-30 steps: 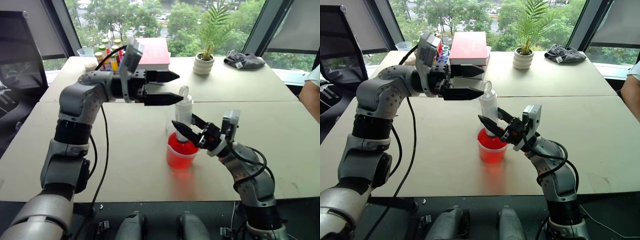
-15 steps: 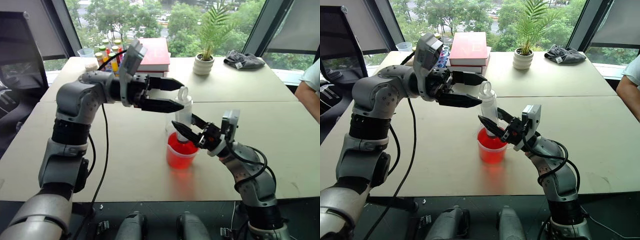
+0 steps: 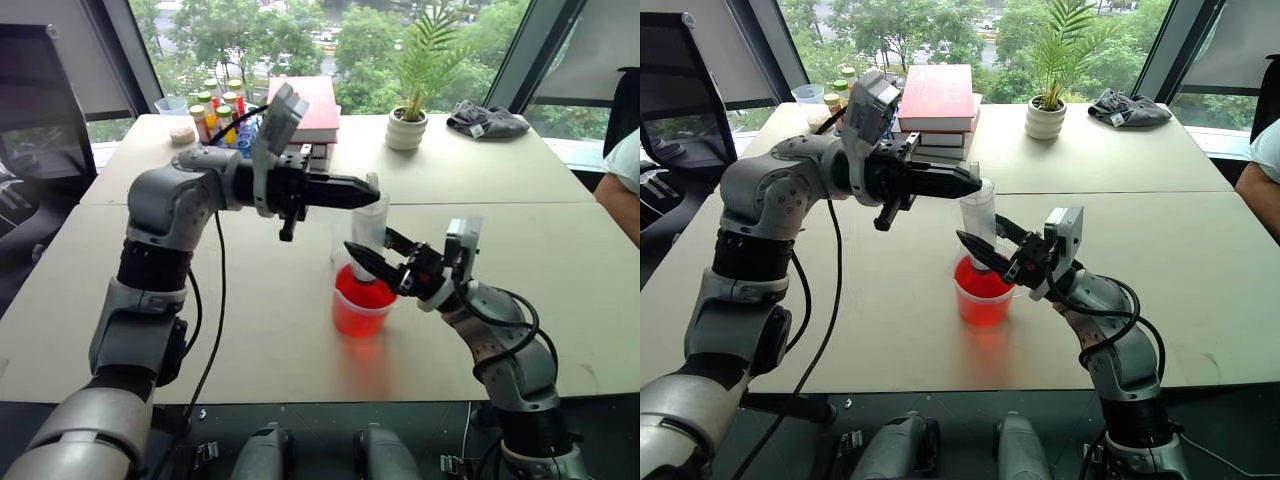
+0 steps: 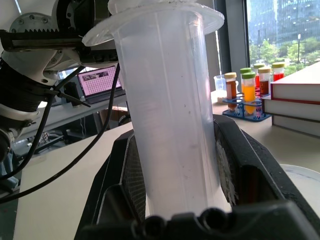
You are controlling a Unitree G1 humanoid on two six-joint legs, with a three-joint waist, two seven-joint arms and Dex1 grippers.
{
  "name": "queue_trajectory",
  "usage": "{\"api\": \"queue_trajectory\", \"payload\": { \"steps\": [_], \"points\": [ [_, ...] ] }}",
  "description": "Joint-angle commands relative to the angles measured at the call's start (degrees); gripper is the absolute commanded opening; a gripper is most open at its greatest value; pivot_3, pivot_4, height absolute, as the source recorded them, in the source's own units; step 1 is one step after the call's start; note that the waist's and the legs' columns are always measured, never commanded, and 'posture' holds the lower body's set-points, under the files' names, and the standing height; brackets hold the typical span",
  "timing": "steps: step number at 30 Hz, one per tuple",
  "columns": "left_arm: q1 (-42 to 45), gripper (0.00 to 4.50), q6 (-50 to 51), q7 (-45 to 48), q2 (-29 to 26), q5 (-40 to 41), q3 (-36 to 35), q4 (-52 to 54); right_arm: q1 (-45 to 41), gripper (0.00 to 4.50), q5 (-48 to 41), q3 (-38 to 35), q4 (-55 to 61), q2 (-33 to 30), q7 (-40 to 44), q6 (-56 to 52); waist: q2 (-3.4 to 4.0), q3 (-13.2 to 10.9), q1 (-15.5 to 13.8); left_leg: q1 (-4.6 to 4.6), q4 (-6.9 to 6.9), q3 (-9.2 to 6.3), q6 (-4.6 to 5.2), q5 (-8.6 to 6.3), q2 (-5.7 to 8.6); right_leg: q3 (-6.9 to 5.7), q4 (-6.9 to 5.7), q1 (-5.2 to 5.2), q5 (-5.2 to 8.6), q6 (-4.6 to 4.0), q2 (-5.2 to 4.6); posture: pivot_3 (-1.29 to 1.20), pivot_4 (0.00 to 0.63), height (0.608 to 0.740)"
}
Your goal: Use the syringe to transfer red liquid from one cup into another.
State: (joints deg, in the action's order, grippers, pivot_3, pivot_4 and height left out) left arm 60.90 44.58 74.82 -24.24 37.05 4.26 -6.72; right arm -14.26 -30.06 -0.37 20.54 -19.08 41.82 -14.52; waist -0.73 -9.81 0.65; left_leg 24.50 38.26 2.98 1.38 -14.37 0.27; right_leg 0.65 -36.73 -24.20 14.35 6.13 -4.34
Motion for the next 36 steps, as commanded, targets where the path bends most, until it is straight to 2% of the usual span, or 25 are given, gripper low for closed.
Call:
{"api": "queue_trajectory", "payload": {
  "steps": [1, 12, 27, 36],
  "points": [
    [3.3, 0.04, -1.2, -0.8, 0.9, 1.3, -1.8, 0.2, 1.2, 1.57, -1.4, 0.3, 1.5, -0.2, 0.2, -0.8, 0.0, 0.0, 0.0, 0.0, 0.0, 0.0, 0.0, 0.0, 0.0, 0.0, 0.0, 0.0, 0.0, 0.0, 0.0, 0.0, 0.15, 0.74],
    [6.7, 0.04, -2.7, -1.1, 0.1, 1.3, -4.5, -2.2, 4.0, 1.57, -3.1, 1.9, -0.1, -1.2, 2.4, -2.0, 0.0, 0.0, 0.0, -0.01, 0.0, 0.0, 0.0, 0.0, 0.0, 0.01, -0.01, 0.0, 0.0, 0.0, 0.0, 0.0, 0.15, 0.74],
    [8.8, 0.04, -7.4, -0.1, -1.4, -0.3, -5.0, -6.4, 3.9, 1.57, -2.8, 2.4, -1.3, -1.3, 3.1, -1.2, -0.01, 0.0, 0.0, -0.01, 0.0, 0.01, 0.0, 0.0, 0.0, 0.02, -0.01, 0.0, 0.0, 0.01, 0.01, 0.0, 0.15, 0.74],
    [8.2, 0.04, -7.0, -0.1, -1.5, 0.3, -4.4, -5.2, 2.8, 1.57, -3.0, 2.0, -0.3, -1.3, 2.5, -1.0, -0.01, 0.0, 0.0, -0.01, 0.0, 0.01, 0.0, 0.0, 0.0, 0.02, -0.03, 0.0, 0.01, 0.01, 0.01, 0.0, 0.15, 0.74]
  ]
}}
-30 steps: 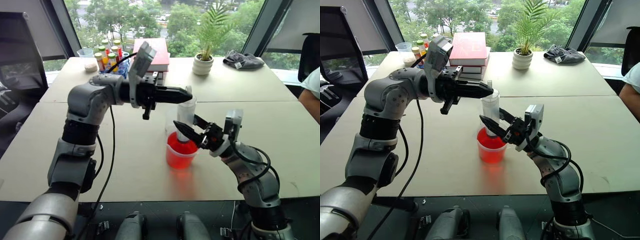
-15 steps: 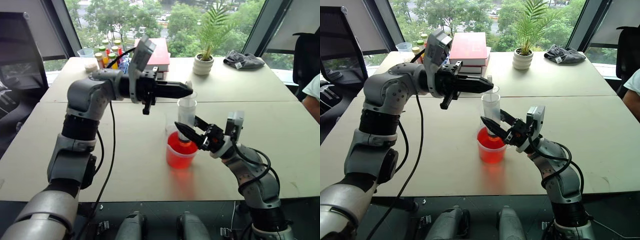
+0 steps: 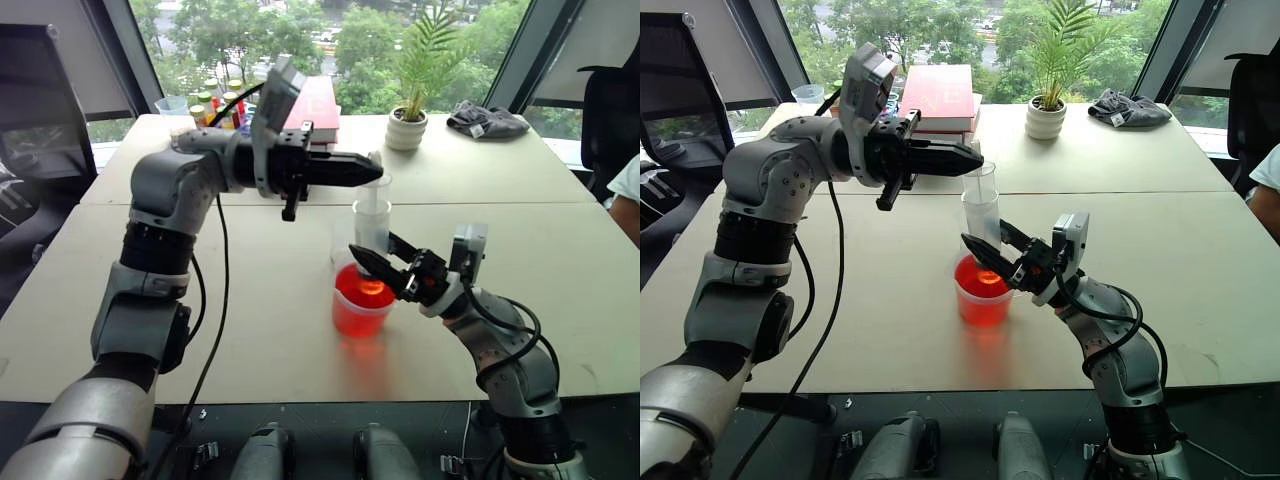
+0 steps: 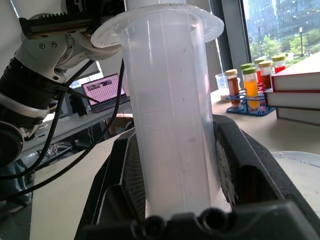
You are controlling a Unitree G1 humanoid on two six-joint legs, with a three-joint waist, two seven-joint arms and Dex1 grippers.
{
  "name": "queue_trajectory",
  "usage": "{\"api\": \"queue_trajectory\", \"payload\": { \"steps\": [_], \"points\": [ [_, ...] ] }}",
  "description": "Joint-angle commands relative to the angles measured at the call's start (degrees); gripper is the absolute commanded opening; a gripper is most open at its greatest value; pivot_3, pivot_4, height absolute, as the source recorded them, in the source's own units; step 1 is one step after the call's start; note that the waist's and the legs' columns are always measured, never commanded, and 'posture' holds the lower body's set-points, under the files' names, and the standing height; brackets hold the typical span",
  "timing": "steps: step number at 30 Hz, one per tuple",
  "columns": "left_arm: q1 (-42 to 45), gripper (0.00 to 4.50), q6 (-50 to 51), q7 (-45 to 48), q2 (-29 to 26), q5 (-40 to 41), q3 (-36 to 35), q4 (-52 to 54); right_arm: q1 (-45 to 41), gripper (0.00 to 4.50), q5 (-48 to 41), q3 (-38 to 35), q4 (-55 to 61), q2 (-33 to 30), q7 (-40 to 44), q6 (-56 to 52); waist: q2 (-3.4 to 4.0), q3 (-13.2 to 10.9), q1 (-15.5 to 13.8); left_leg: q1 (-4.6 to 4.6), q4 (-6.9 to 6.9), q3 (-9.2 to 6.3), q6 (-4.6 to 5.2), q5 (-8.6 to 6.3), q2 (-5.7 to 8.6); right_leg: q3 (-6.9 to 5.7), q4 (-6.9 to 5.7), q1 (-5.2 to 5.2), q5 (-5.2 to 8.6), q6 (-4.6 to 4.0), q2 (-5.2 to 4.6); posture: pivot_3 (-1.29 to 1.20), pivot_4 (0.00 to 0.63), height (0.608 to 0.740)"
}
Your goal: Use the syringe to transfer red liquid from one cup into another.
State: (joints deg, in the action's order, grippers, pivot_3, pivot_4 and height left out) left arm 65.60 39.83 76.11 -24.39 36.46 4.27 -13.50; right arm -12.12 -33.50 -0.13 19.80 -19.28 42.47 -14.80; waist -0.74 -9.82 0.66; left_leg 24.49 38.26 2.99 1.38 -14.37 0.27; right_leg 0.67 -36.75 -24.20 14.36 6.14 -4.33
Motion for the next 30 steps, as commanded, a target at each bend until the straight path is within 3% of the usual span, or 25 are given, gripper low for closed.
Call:
{"api": "queue_trajectory", "payload": {
  "steps": [1, 3, 6, 13, 26, 30],
  "points": [
    [3.3, 0.04, -1.8, -1.3, -1.3, 1.0, -4.3, 1.8, 0.3, 1.57, 0.4, 1.6, 0.8, -1.0, 1.5, -0.7, 0.0, 0.0, 0.0, 0.0, 0.0, 0.0, 0.0, 0.0, 0.0, 0.0, 0.0, 0.0, 0.0, 0.0, 0.0, 0.0, 0.15, 0.74],
    [2.8, 0.04, -1.5, -1.2, -1.3, 1.0, -3.9, 2.2, -0.5, 1.57, 0.1, 1.2, 1.3, -0.8, 0.9, -0.8, 0.0, 0.0, 0.0, 0.0, 0.0, 0.0, 0.0, 0.0, 0.0, 0.0, -0.01, 0.0, 0.0, 0.0, 0.0, 0.0, 0.15, 0.74],
    [2.2, 0.95, -0.3, -1.1, -1.4, 1.5, -3.5, 2.8, -1.8, 1.57, -0.2, 0.5, 2.1, -0.7, 0.2, -1.0, 0.0, 0.0, 0.0, 0.0, 0.0, 0.0, 0.0, 0.0, 0.0, 0.0, -0.02, -0.01, 0.0, 0.0, 0.0, 0.0, 0.15, 0.74],
    [0.0, 4.38, 0.3, -1.4, -1.8, 1.1, -2.9, 4.4, -3.9, 1.57, -1.4, -0.8, 3.8, -0.9, -1.1, -2.4, 0.0, 0.0, 0.0, 0.0, 0.0, 0.0, 0.0, 0.0, 0.0, 0.01, -0.02, -0.01, 0.0, 0.0, 0.0, 0.0, 0.15, 0.74],
    [-5.8, 4.48, 2.2, -4.7, -9.7, 1.3, -6.5, 6.8, -5.5, 1.57, -5.7, -3.2, 8.6, -2.8, -2.9, -6.7, 0.0, 0.0, 0.0, -0.04, 0.0, 0.0, -0.02, 0.01, -0.01, 0.06, -0.21, -0.08, 0.03, 0.02, 0.01, 0.0, 0.15, 0.74],
    [-6.7, 4.48, 1.7, -6.2, -11.1, 0.8, -7.6, 6.3, -11.0, 1.57, -8.5, -4.7, 7.4, -2.9, -4.1, -8.8, -0.01, 0.0, 0.0, -0.04, 0.06, 0.02, -0.02, 0.01, 0.0, 0.07, -0.22, -0.07, 0.03, 0.02, -0.02, 0.0, 0.15, 0.74]
  ]
}}
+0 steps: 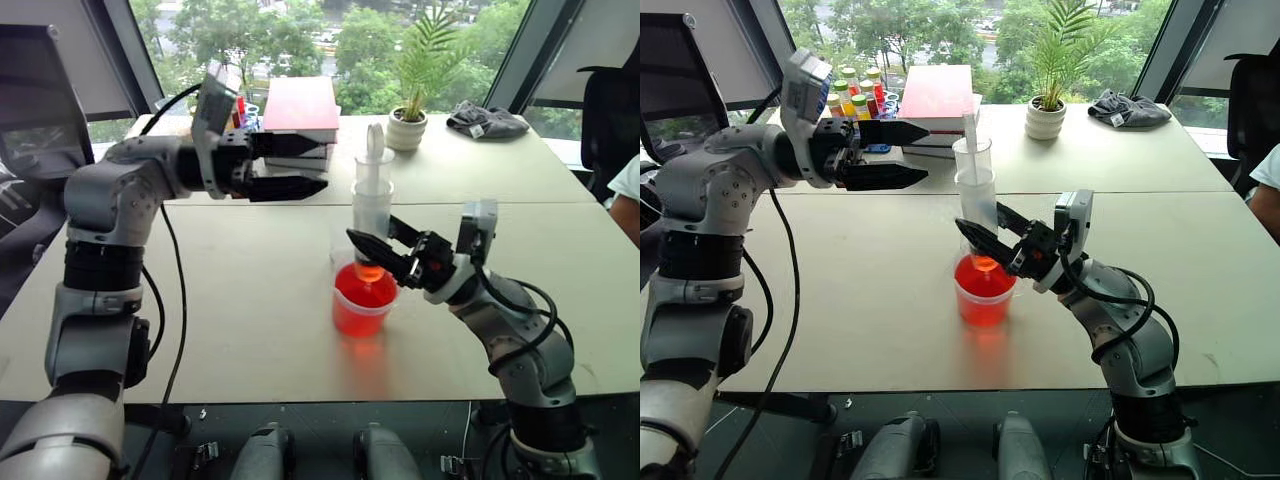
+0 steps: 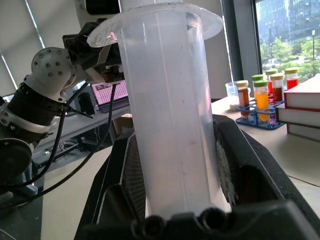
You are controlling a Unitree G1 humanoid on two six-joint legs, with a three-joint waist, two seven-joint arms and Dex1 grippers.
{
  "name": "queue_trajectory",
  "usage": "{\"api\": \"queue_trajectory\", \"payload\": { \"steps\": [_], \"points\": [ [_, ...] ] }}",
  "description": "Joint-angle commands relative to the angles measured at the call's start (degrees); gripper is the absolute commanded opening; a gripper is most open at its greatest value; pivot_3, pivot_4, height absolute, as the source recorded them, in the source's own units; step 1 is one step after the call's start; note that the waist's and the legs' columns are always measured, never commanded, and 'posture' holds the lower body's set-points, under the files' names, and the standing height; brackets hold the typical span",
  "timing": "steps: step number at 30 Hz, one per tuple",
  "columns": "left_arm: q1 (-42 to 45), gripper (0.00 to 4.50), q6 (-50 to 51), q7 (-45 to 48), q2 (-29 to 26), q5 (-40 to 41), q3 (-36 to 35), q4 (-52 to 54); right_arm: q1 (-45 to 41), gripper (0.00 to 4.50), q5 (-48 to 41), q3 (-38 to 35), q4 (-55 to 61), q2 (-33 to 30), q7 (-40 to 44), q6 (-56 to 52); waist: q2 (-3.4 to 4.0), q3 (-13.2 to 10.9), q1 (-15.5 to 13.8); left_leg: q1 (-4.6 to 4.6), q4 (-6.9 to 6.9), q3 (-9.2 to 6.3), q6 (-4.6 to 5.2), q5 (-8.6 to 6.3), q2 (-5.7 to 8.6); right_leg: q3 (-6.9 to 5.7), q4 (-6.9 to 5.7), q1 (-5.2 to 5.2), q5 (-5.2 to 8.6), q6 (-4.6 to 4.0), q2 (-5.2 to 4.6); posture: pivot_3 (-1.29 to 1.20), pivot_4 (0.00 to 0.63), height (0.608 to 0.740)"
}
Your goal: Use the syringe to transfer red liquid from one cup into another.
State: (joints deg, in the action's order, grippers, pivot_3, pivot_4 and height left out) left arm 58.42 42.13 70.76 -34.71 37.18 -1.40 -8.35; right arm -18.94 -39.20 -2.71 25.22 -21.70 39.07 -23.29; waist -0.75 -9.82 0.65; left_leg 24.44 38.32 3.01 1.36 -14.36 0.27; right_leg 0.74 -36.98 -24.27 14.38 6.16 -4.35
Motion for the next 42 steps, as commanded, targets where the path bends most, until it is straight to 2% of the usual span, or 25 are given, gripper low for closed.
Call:
{"api": "queue_trajectory", "payload": {
  "steps": [1, 4, 8, 13, 18, 23, 30, 37, 42],
  "points": [
    [0.4, 4.48, -0.8, -1.2, -0.9, -0.1, -2.0, 1.0, -6.2, 1.57, -3.3, -2.7, 0.5, -0.6, -0.6, -0.6, 0.0, 0.0, 0.0, 0.0, 0.0, -0.01, 0.0, 0.0, 0.0, -0.01, -0.01, 0.01, 0.0, 0.0, 0.0, 0.0, 0.15, 0.74],
    [-0.1, 4.48, -1.1, -1.8, -0.8, 0.0, -1.9, 1.7, -14.4, 1.57, -3.3, -4.4, -8.5, -0.6, 1.2, 0.5, 0.0, 0.0, 0.1, -0.01, 0.01, -0.01, -0.01, 0.0, 0.0, -0.01, -0.04, 0.0, 0.0, 0.0, 0.0, 0.0, 0.15, 0.74],
    [-0.3, 4.48, -1.2, -2.8, -0.2, 0.1, -1.9, 2.5, -22.5, 1.57, 1.1, -3.9, -24.4, 1.0, 6.6, 7.1, 0.0, 0.0, 0.1, -0.02, -0.01, 0.0, -0.01, 0.01, -0.01, -0.01, -0.04, 0.0, 0.0, 0.0, 0.02, 0.0, 0.15, 0.74],
    [-0.2, 4.48, -1.6, -3.9, 0.3, 0.1, -1.9, 3.1, -26.5, 1.57, 7.6, -2.0, -39.7, 5.3, 10.5, 17.8, 0.0, 0.0, 0.2, 0.0, -0.09, 0.03, -0.02, 0.01, -0.01, -0.02, -0.02, -0.02, 0.0, 0.0, 0.03, 0.0, 0.15, 0.74],
    [2.9, 4.48, -5.7, -6.0, 2.6, -2.4, -1.5, -1.8, -27.3, 1.57, 12.2, -1.4, -49.5, 8.4, 12.7, 25.6, 0.01, 0.0, 0.1, 0.0, -0.09, 0.04, -0.04, 0.02, -0.01, -0.01, -0.04, -0.03, 0.0, 0.0, 0.02, 0.0, 0.15, 0.74],
    [8.6, 4.48, -10.7, -7.8, 6.3, -6.0, -0.6, -10.9, -27.5, 1.57, 13.6, -1.6, -51.6, 9.5, 13.3, 27.9, 0.01, 0.0, 0.1, 0.0, -0.07, 0.05, -0.06, 0.03, 0.02, -0.02, -0.04, -0.03, 0.0, 0.01, -0.02, 0.0, 0.15, 0.74],
    [13.5, 4.48, -14.9, -4.9, 10.9, -8.5, 0.4, -19.8, -26.6, 1.57, 14.5, -1.4, -50.8, 9.4, 13.9, 28.0, 0.01, 0.0, 0.3, 0.0, -0.1, 0.06, -0.06, 0.03, 0.0, -0.04, -0.05, -0.05, 0.0, 0.01, 0.0, 0.0, 0.15, 0.74],
    [14.4, 4.48, -13.9, -1.0, 13.0, -8.2, 0.7, -20.2, -26.1, 1.57, 15.3, -1.3, -50.6, 9.3, 14.0, 27.8, 0.02, 0.0, 0.4, 0.0, -0.11, 0.07, -0.06, 0.03, 0.0, -0.03, -0.05, -0.06, 0.0, 0.01, 0.0, 0.0, 0.15, 0.74],
    [15.0, 4.48, -14.5, -1.4, 13.8, -8.7, 0.3, -21.3, -26.0, 1.57, 15.5, -1.1, -50.5, 9.2, 14.5, 27.4, 0.02, 0.0, 0.3, 0.0, -0.1, 0.07, -0.06, 0.03, 0.0, -0.03, -0.05, -0.06, -0.01, 0.01, 0.0, 0.0, 0.15, 0.74]
  ]
}}
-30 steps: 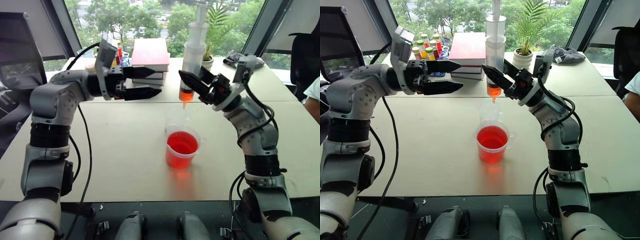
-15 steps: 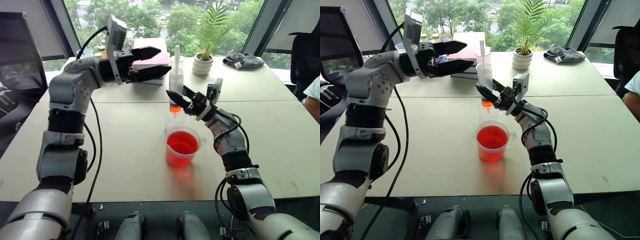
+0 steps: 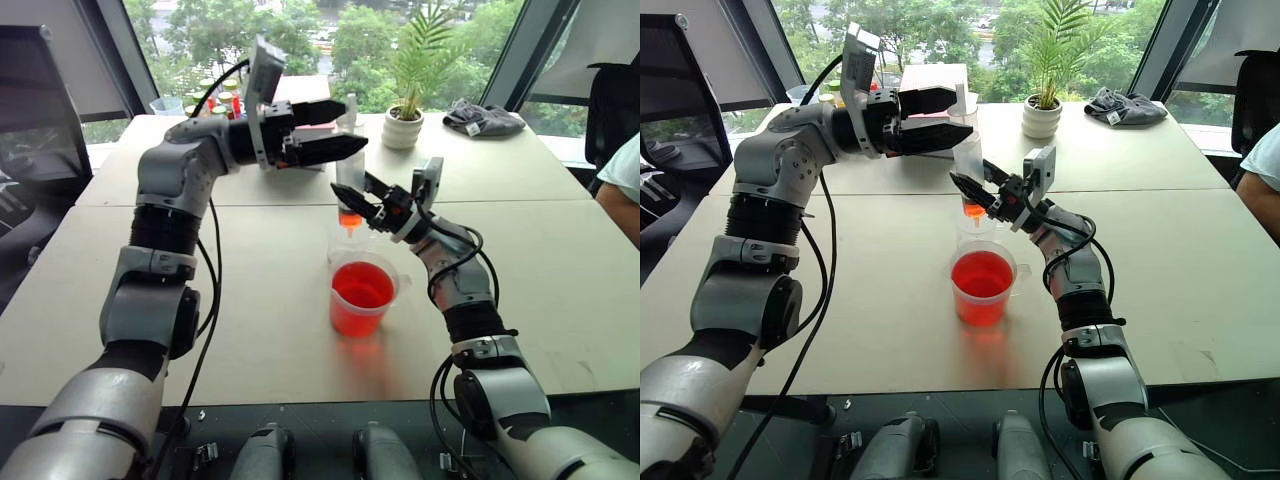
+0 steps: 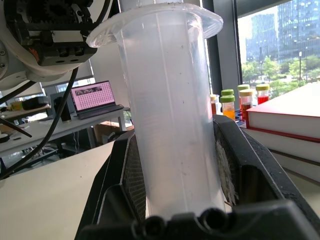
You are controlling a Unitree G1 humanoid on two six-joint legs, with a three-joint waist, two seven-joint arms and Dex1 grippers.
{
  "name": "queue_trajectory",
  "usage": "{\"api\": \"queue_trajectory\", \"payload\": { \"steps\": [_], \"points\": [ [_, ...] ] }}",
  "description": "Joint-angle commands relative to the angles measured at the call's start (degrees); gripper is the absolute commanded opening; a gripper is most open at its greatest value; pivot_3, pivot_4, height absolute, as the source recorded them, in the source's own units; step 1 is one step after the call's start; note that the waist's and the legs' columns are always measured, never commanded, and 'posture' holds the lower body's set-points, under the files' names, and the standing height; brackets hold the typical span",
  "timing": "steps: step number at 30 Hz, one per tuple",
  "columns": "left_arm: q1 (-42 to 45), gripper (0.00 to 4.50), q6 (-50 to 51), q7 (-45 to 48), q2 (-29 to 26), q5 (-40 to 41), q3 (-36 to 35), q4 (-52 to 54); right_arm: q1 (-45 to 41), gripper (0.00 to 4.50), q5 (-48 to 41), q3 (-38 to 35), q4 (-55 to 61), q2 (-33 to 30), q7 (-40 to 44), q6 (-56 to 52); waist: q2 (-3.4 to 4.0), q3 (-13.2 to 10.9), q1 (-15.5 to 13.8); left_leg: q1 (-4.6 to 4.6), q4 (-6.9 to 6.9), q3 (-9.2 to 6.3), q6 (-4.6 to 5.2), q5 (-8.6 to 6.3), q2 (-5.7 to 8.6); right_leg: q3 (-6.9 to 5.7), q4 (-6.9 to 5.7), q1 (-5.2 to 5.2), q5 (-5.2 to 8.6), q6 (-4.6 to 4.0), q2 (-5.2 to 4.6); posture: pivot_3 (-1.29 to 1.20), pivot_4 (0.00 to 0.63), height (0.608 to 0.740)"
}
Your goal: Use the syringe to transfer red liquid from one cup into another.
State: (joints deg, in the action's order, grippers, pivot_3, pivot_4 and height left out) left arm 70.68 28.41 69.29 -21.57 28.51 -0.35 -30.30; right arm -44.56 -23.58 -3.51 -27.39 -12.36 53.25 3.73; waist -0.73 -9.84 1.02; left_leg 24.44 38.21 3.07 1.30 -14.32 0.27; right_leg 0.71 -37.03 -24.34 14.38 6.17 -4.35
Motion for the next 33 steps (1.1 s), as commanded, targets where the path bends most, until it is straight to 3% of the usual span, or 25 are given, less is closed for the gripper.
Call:
{"api": "queue_trajectory", "payload": {
  "steps": [1, 2, 5, 11, 33],
  "points": [
    [3.1, 4.48, -1.3, -0.6, 1.0, -0.3, -1.0, -0.3, -0.3, 1.57, -0.1, -0.2, 2.2, -0.1, 0.5, 0.3, 0.0, 0.0, -0.1, 0.0, 0.0, 0.0, 0.0, 0.0, 0.0, 0.0, 0.0, 0.0, 0.0, 0.0, 0.0, 0.0, 0.15, 0.74],
    [3.3, 4.48, -1.6, -1.1, 1.3, -0.5, -1.2, -1.0, -0.2, 1.57, -0.1, -0.2, 2.3, -0.1, 0.6, 0.3, 0.0, 0.0, -0.2, 0.01, 0.0, 0.0, 0.0, 0.0, 0.0, 0.0, 0.0, 0.0, 0.0, 0.0, 0.0, 0.0, 0.15, 0.74],
    [3.9, 3.72, -2.2, -1.4, 1.7, -0.7, -1.9, -2.4, -0.1, 1.57, 0.1, 0.1, 2.4, 0.1, 0.7, 0.2, 0.0, 0.0, -0.1, 0.01, 0.0, 0.0, 0.0, 0.0, 0.01, 0.0, 0.0, 0.0, 0.0, 0.0, -0.01, 0.0, 0.15, 0.74],
    [4.2, 0.8, -2.5, -1.0, 2.1, -1.1, -1.8, -3.3, 0.3, 1.57, 0.5, 0.5, 2.8, 0.0, 1.1, 0.2, 0.0, 0.0, 0.0, 0.01, -0.01, -0.01, 0.0, 0.0, 0.0, -0.01, 0.0, 0.0, 0.0, 0.0, 0.0, 0.0, 0.15, 0.74],
    [-2.3, 0.78, -6.9, 0.0, 3.7, -6.7, 2.5, -3.3, -2.9, 1.57, -1.9, -2.3, 10.5, -3.4, 0.3, -4.5, 0.0, 0.0, -0.1, 0.01, 0.0, -0.01, 0.0, 0.0, 0.0, 0.0, 0.0, 0.0, 0.0, 0.0, -0.02, 0.0, 0.15, 0.74]
  ]
}}
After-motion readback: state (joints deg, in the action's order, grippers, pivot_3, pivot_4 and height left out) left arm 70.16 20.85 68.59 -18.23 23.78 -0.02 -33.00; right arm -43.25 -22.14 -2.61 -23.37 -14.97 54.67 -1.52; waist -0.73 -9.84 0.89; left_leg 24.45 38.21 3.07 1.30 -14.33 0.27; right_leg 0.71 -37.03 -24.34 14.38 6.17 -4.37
